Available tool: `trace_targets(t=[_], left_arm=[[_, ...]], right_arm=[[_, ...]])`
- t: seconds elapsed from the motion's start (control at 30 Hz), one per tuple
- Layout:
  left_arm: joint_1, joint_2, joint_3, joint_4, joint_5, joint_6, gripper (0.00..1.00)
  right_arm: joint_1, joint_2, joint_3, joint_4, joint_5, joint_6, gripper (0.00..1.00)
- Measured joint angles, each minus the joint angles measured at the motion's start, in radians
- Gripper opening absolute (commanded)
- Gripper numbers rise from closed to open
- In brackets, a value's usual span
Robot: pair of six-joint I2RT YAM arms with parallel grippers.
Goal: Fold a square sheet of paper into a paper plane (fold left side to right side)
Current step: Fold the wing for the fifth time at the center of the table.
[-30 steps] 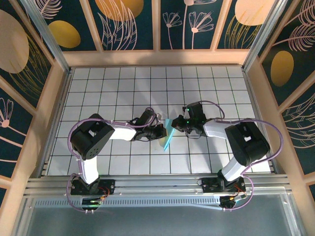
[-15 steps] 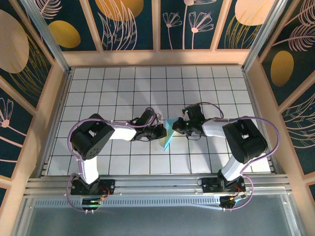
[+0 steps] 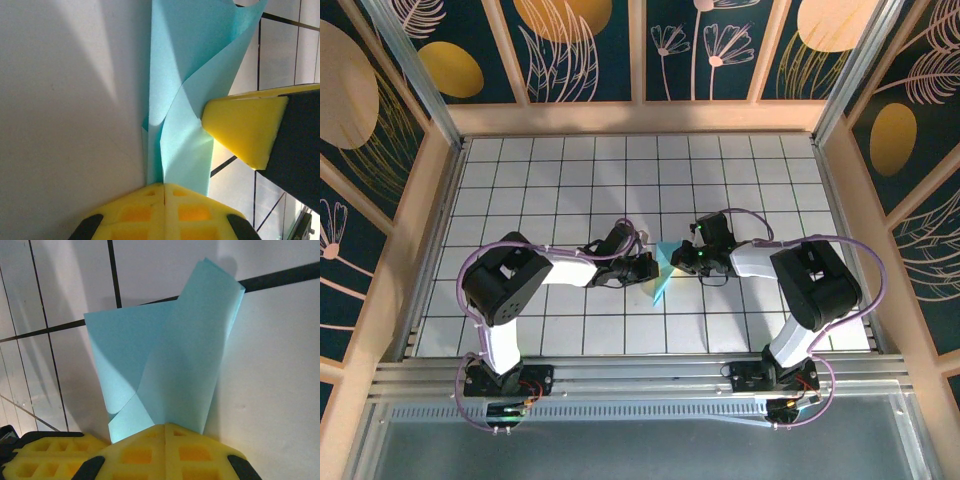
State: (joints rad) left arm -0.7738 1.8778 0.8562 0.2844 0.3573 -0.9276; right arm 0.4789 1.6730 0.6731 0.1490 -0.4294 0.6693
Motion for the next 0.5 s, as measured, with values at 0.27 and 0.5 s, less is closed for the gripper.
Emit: trace_targets(t=[0.27,0.5], left_arm=[[0.001,-0.097,-0.004,-0.051,-0.034,0.003,0.18],[0.002,-0.212,-0.004,-0.090,-0.026,0.003,0.01]], right_arm=[[0.001,0.000,-0.021,0.035,-0.003,-0.015,0.00],[0.001,-0.002,-0.026,0.046,-0.003,-0.017,0.00]])
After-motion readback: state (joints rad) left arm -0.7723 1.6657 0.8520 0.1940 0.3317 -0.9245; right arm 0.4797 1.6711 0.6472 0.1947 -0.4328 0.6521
